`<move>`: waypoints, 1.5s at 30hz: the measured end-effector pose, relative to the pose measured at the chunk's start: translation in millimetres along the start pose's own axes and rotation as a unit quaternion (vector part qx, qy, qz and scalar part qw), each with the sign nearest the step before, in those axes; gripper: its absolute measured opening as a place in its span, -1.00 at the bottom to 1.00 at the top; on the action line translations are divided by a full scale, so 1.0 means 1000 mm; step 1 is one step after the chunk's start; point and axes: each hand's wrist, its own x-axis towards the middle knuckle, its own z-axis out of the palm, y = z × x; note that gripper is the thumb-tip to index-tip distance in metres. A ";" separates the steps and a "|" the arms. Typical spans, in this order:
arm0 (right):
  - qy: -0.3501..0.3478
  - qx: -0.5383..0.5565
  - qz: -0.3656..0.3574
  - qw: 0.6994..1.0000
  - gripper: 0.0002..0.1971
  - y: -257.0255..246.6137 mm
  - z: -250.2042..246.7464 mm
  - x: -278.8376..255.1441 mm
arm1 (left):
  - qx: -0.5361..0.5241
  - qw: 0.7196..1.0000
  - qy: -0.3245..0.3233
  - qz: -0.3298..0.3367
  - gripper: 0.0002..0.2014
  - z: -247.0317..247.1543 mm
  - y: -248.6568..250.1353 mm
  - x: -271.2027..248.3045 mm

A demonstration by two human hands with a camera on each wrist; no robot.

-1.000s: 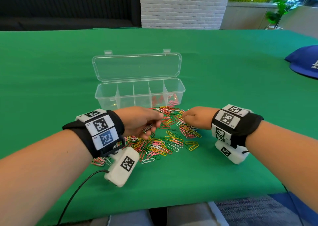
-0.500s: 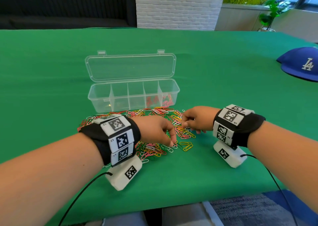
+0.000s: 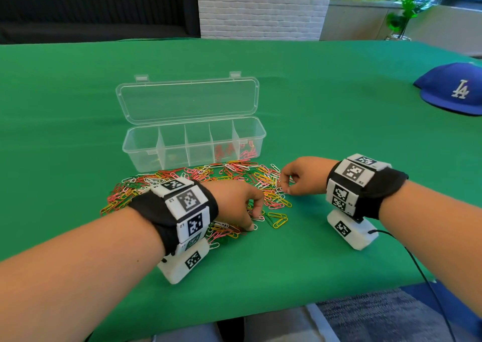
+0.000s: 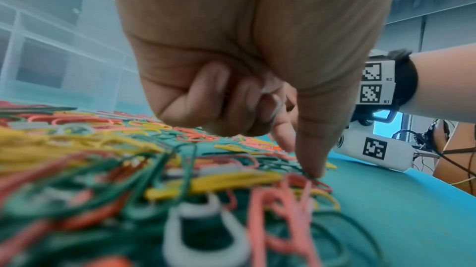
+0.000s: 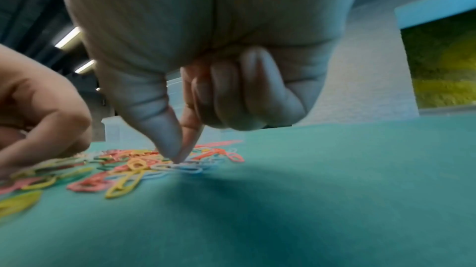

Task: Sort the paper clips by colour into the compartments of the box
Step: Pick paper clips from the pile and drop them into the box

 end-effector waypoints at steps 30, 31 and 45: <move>0.032 -0.117 -0.009 0.993 -0.96 -0.005 0.007 0.003 | 0.011 0.999 0.030 -0.014 -0.73 0.003 -0.006 -0.002; 0.032 -0.113 -0.009 0.993 -0.96 -0.006 0.007 0.003 | 0.011 0.999 0.029 -0.007 -0.73 0.003 -0.007 -0.003; 0.051 0.020 0.022 0.998 -0.75 -0.001 0.002 -0.001 | 0.028 0.999 0.045 -0.005 -0.79 0.003 -0.006 -0.002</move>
